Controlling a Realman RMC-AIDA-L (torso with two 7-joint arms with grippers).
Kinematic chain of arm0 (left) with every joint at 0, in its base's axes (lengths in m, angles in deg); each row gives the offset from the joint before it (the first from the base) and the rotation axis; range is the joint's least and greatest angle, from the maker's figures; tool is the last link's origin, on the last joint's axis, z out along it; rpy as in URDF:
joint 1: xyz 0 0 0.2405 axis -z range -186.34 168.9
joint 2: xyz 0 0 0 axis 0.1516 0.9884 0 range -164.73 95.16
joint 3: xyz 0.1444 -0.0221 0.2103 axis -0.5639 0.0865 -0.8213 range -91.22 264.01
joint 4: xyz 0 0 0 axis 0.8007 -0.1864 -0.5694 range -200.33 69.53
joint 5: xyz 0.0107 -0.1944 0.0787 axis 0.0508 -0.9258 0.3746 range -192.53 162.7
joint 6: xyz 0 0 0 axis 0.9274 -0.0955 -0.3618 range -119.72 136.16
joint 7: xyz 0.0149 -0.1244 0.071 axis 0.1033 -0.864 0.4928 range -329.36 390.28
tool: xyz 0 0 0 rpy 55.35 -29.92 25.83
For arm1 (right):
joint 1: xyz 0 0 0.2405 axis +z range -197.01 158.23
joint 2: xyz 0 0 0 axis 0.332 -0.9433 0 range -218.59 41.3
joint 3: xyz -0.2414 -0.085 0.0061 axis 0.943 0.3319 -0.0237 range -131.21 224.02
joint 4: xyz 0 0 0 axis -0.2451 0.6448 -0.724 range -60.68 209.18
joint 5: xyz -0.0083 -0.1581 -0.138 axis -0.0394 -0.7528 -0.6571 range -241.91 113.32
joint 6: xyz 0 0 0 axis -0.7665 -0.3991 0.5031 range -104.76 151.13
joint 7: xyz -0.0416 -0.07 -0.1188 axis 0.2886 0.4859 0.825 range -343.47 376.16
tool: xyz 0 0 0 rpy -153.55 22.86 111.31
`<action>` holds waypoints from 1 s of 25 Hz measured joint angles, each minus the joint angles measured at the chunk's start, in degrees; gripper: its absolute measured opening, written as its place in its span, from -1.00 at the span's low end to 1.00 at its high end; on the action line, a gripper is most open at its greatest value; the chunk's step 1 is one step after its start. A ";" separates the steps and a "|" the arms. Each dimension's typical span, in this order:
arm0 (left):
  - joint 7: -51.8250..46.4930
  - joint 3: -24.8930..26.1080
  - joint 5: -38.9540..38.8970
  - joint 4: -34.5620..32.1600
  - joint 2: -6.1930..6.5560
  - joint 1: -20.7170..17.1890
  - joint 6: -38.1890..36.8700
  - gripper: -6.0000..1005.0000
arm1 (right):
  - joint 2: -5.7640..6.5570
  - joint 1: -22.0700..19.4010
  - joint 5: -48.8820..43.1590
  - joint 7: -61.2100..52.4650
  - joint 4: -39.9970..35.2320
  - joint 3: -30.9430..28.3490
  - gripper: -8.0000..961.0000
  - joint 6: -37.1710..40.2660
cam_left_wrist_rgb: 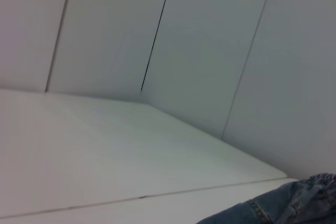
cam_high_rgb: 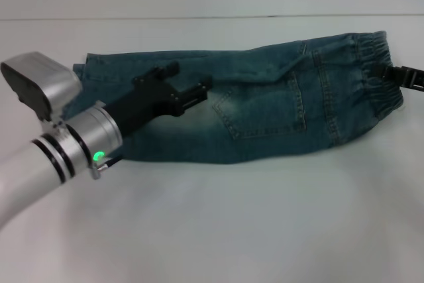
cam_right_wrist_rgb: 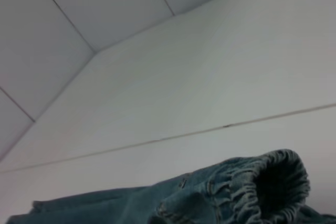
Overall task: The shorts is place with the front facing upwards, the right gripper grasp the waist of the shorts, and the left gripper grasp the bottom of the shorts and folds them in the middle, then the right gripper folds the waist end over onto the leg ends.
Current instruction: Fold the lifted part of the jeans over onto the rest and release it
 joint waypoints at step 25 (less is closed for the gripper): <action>52.41 16.61 -5.90 27.69 -0.01 1.61 6.43 -0.65 | -1.64 2.68 2.79 -17.63 -27.57 0.08 -0.68 27.97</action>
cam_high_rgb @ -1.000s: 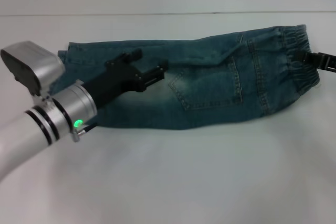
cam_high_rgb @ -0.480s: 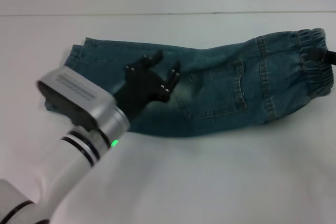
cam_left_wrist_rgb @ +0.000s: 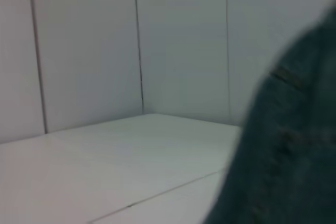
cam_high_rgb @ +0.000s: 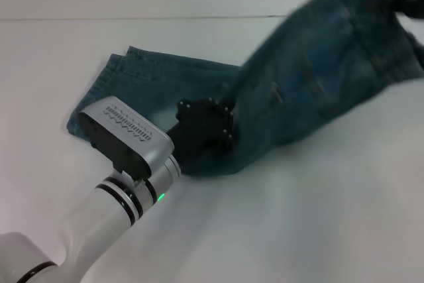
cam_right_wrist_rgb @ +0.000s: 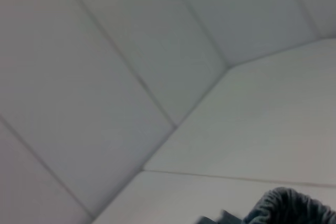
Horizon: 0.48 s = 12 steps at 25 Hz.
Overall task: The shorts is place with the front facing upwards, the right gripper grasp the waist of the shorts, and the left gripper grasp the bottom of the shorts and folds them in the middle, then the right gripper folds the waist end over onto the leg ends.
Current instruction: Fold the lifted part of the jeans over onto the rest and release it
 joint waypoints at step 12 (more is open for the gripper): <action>0.00 0.03 0.35 2.87 0.00 -0.85 -0.28 -0.99 | -0.66 26.29 -13.84 -1.37 7.75 16.90 -0.64 -15.71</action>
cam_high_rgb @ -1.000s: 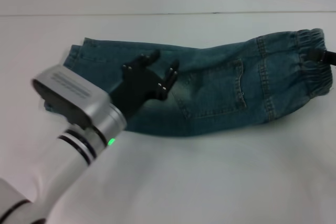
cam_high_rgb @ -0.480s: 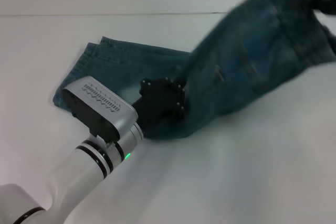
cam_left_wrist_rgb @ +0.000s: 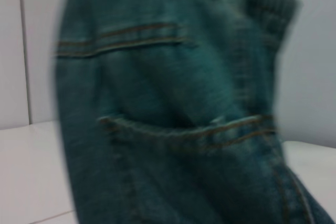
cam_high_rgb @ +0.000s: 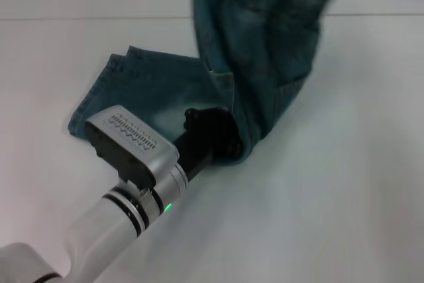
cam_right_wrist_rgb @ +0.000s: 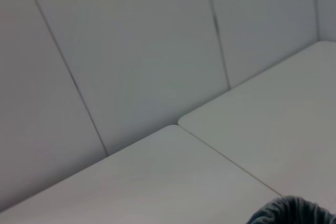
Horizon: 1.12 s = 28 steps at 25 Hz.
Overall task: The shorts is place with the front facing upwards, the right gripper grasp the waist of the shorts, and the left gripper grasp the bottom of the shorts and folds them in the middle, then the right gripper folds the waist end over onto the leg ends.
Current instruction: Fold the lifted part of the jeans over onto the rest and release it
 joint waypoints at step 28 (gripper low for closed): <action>-0.42 0.90 0.00 -0.32 0.08 -7.29 -5.87 -0.99 | -0.98 5.19 16.12 13.78 20.16 24.96 -0.17 -25.02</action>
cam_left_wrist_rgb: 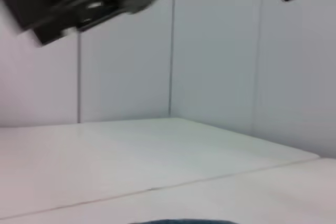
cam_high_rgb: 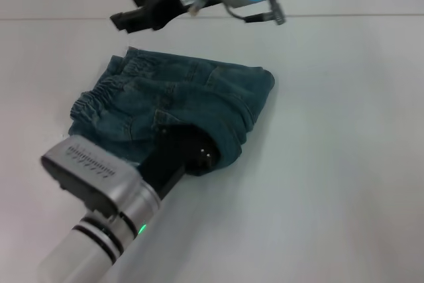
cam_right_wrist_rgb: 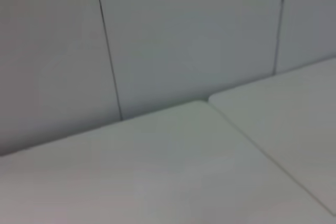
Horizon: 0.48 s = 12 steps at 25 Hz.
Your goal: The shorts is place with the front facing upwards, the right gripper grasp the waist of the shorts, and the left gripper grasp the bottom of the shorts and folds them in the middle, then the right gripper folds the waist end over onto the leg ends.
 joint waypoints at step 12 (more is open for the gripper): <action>-4.41 -1.06 2.82 -4.15 0.18 -7.31 -10.30 -0.97 | 0.49 -19.19 7.76 0.23 -17.39 -0.58 0.76 3.87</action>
